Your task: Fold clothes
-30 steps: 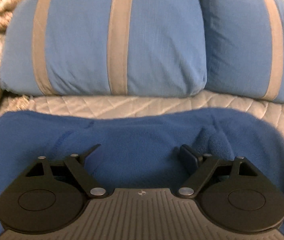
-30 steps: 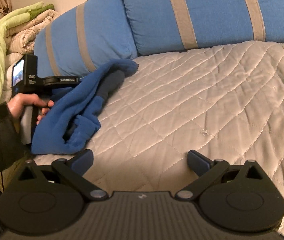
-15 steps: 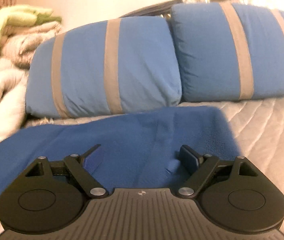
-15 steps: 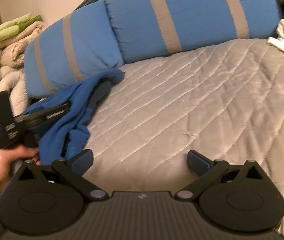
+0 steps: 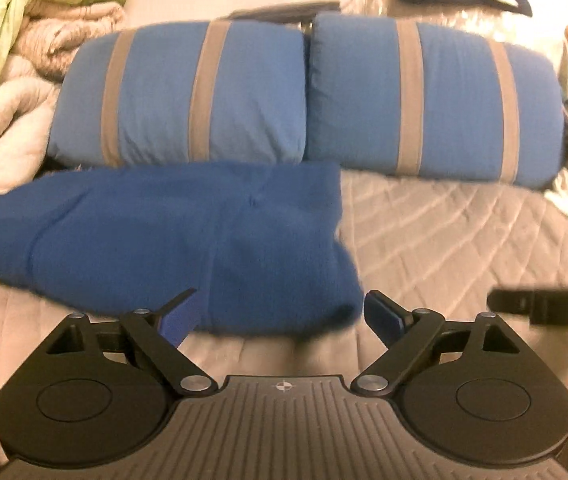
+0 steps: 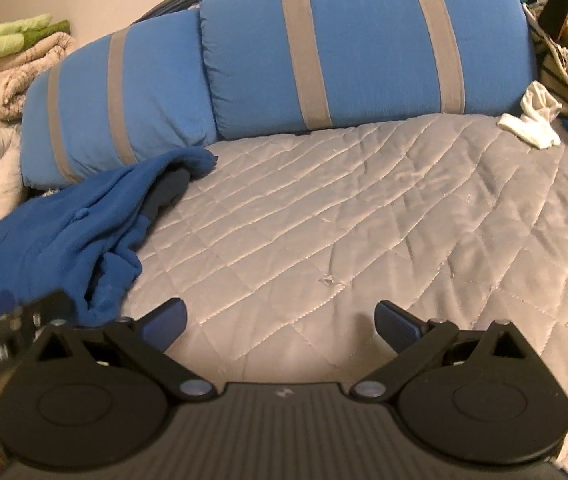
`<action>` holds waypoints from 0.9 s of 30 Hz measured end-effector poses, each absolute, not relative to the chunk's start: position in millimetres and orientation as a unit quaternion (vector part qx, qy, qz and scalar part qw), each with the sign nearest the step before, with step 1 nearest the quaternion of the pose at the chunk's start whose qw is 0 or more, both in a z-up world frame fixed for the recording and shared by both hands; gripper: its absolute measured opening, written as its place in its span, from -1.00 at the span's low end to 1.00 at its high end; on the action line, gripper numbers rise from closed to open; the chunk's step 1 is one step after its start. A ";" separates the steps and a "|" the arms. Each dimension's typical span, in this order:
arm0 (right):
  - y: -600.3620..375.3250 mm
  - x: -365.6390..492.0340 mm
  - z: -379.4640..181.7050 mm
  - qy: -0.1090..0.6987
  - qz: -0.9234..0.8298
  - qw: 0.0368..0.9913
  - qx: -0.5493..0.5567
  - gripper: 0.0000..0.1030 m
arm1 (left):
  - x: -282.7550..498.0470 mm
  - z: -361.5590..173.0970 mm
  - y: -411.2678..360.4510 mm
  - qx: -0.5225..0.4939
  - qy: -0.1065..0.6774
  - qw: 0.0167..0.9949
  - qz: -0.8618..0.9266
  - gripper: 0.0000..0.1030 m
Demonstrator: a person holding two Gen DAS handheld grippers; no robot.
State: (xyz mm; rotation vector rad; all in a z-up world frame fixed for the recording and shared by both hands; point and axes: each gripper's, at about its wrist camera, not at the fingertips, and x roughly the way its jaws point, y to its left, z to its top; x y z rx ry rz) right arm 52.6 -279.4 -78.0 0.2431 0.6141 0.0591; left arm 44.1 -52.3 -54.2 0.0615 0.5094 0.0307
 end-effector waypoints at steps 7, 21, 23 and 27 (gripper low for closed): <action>-264.4 47.7 -79.7 0.313 0.030 0.947 0.062 1.00 | 49.6 -76.1 -47.7 0.013 0.298 0.954 0.013 0.71; -239.1 55.2 -97.0 0.341 0.009 0.940 -0.013 1.00 | 63.4 -89.6 -52.3 0.032 0.311 0.949 0.027 0.97; -239.2 55.0 -97.6 0.339 0.008 0.941 -0.013 1.00 | 62.3 -90.4 -52.7 0.034 0.309 0.950 0.028 0.97; -237.0 54.9 -98.7 0.334 0.006 0.943 -0.016 1.00 | 62.4 -90.5 -53.3 0.034 0.309 0.950 0.030 0.97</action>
